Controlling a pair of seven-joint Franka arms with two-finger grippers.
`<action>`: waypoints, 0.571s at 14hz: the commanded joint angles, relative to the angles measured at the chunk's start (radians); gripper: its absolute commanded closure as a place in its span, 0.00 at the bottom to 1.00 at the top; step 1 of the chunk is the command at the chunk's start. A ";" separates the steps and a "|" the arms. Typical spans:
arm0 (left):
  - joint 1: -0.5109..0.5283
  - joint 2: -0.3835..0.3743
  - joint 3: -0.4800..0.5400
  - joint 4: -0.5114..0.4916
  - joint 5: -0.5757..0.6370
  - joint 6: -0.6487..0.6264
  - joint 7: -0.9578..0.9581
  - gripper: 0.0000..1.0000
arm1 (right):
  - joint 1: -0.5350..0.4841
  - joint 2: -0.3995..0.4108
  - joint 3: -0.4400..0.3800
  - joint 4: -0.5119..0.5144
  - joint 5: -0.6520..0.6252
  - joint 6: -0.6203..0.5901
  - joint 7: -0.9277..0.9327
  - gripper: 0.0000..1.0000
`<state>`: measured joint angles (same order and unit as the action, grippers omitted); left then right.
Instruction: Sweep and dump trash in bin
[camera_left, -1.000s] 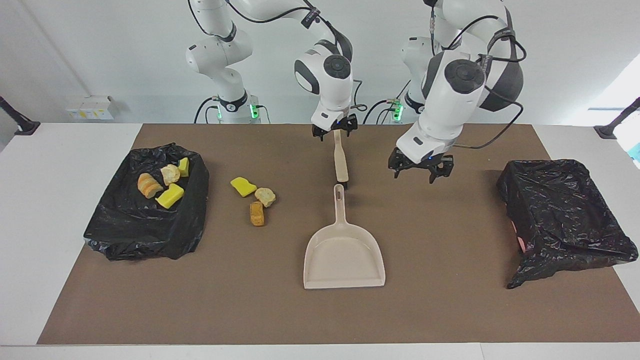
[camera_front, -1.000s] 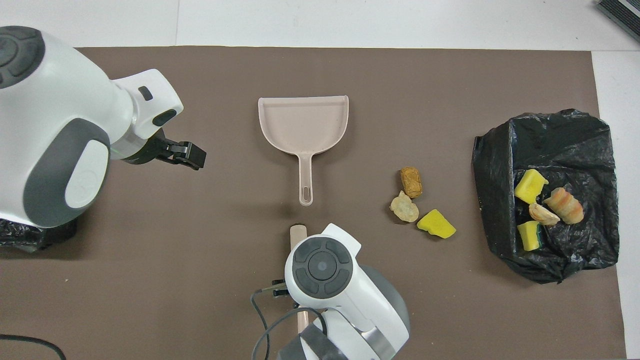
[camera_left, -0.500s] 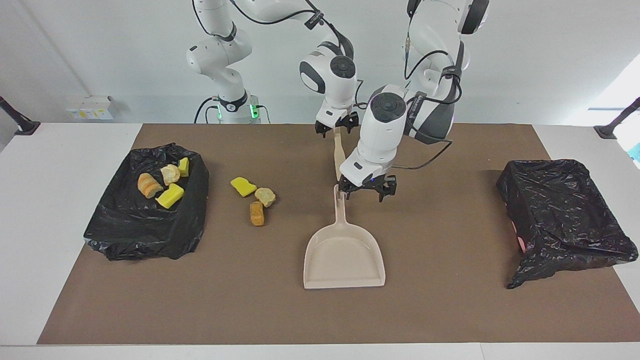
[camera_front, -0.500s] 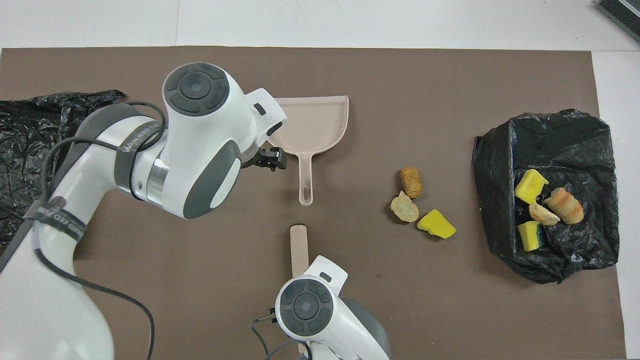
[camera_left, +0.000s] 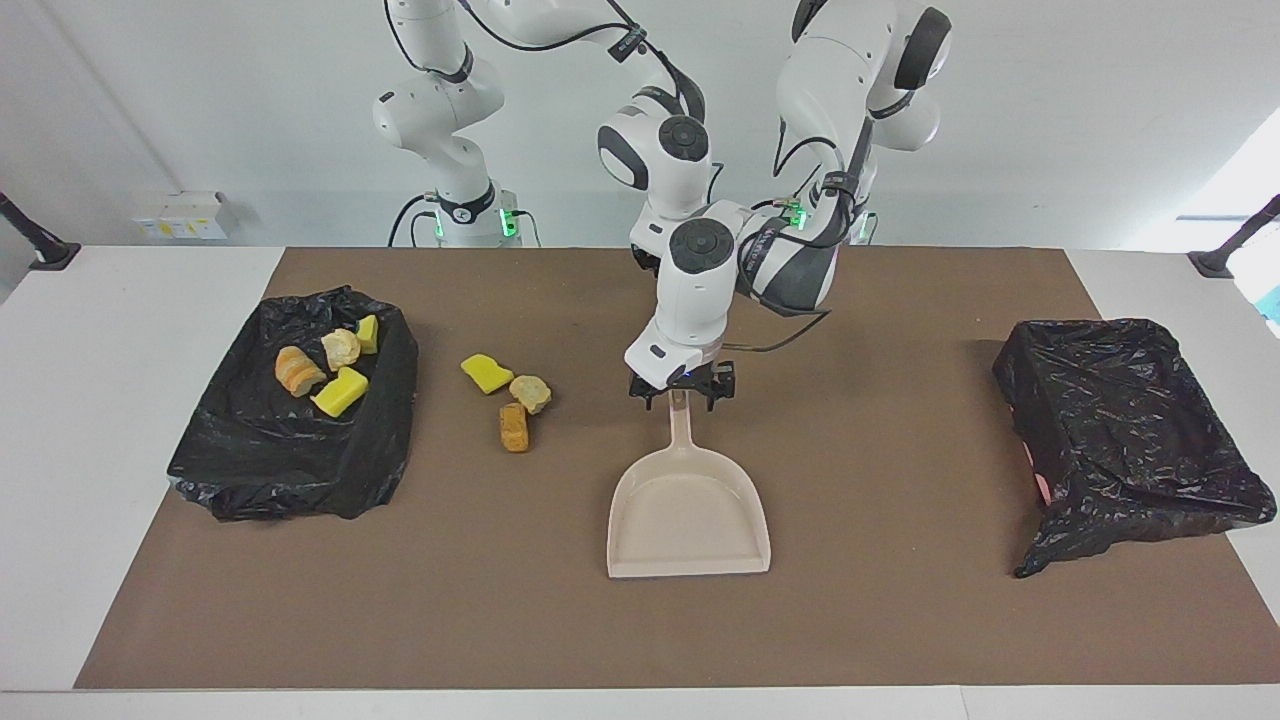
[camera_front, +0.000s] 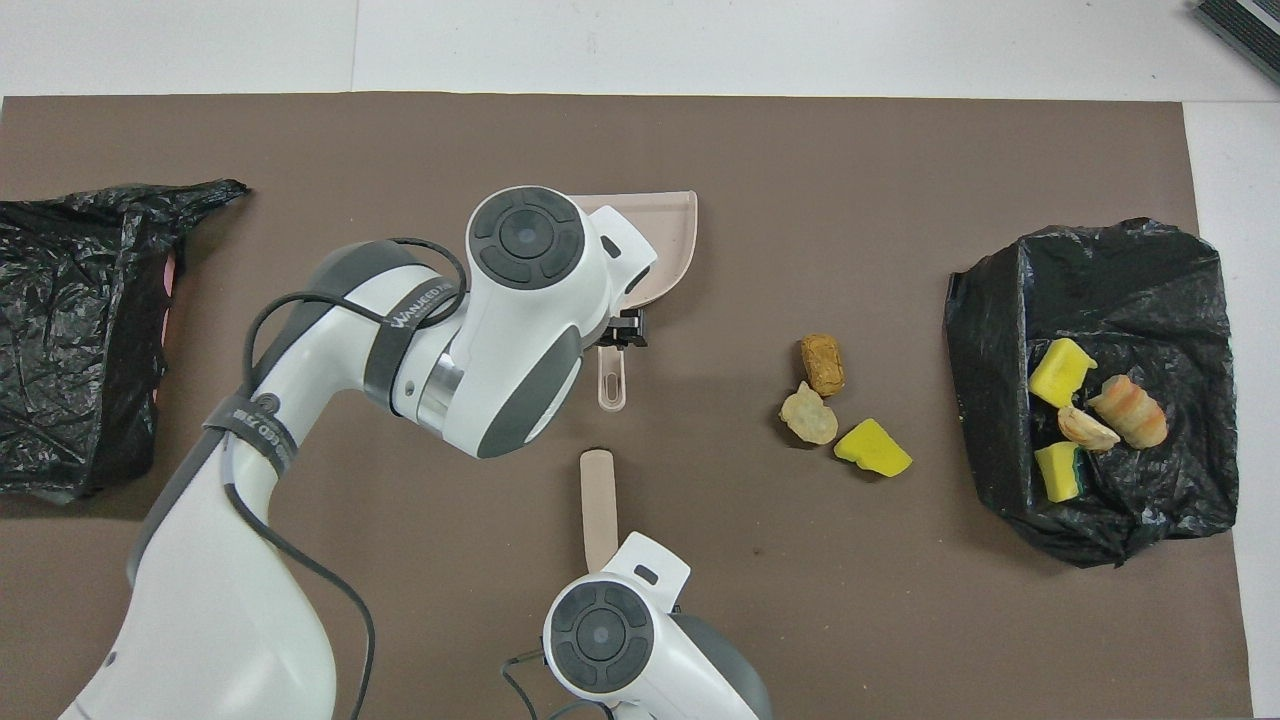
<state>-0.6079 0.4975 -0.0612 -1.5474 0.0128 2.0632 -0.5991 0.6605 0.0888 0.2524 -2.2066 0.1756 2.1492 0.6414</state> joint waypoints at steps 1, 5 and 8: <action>-0.010 0.006 0.018 0.023 0.019 0.008 -0.028 0.20 | -0.010 0.000 -0.004 0.008 0.021 0.014 0.027 1.00; -0.006 0.004 0.018 0.000 0.021 0.011 -0.027 1.00 | -0.041 -0.032 -0.010 0.033 0.018 -0.093 0.011 1.00; -0.006 0.000 0.018 -0.010 0.021 -0.014 -0.027 1.00 | -0.100 -0.113 -0.010 0.030 0.015 -0.216 -0.040 1.00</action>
<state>-0.6078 0.5002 -0.0498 -1.5438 0.0135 2.0667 -0.6080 0.6056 0.0532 0.2377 -2.1678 0.1758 2.0167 0.6428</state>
